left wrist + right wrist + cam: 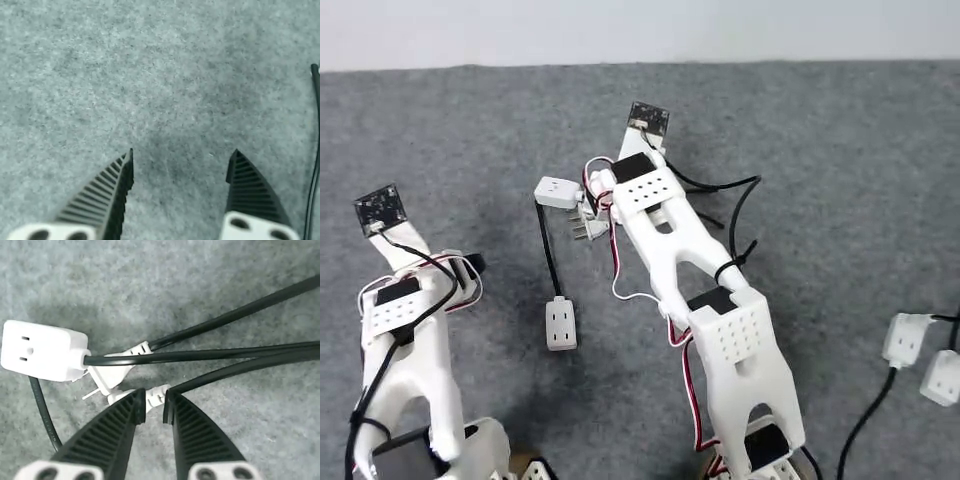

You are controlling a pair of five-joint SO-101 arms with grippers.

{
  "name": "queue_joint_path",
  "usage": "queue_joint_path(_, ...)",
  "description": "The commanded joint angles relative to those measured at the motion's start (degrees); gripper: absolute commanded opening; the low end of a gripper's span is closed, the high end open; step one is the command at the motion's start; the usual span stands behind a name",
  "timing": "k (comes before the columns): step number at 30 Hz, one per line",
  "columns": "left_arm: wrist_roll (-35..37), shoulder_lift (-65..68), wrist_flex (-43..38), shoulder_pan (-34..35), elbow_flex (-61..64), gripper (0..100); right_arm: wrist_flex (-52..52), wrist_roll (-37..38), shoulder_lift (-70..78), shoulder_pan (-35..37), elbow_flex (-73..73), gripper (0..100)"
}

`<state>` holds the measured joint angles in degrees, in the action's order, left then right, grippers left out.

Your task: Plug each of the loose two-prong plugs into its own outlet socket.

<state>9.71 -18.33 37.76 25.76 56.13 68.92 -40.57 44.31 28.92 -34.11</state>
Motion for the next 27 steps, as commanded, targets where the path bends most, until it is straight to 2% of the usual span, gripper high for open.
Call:
queue_joint_path(1,-0.6,0.1,0.7,-0.1,-2.4,29,2.4,-1.5,-4.8,0.1,-4.4,7.4)
queue_joint_path(6,-0.6,0.1,0.8,-0.1,-2.4,29,2.9,-5.7,-4.4,0.6,-4.2,7.7)
queue_joint_path(13,-2.5,0.1,0.8,-0.2,-2.4,29,0.0,-5.7,1.1,0.1,-7.3,19.9)
queue_joint_path(19,-2.5,0.1,0.8,-0.2,-2.4,29,-0.1,-5.6,4.0,0.2,-8.9,19.5)
queue_joint_path(25,-2.5,0.1,0.8,-0.2,-2.4,29,-1.9,-5.5,4.5,0.1,-8.9,10.0)
queue_joint_path(27,-2.5,0.1,0.8,-0.2,-2.3,29,-2.9,-4.6,4.8,0.0,-8.8,9.5)
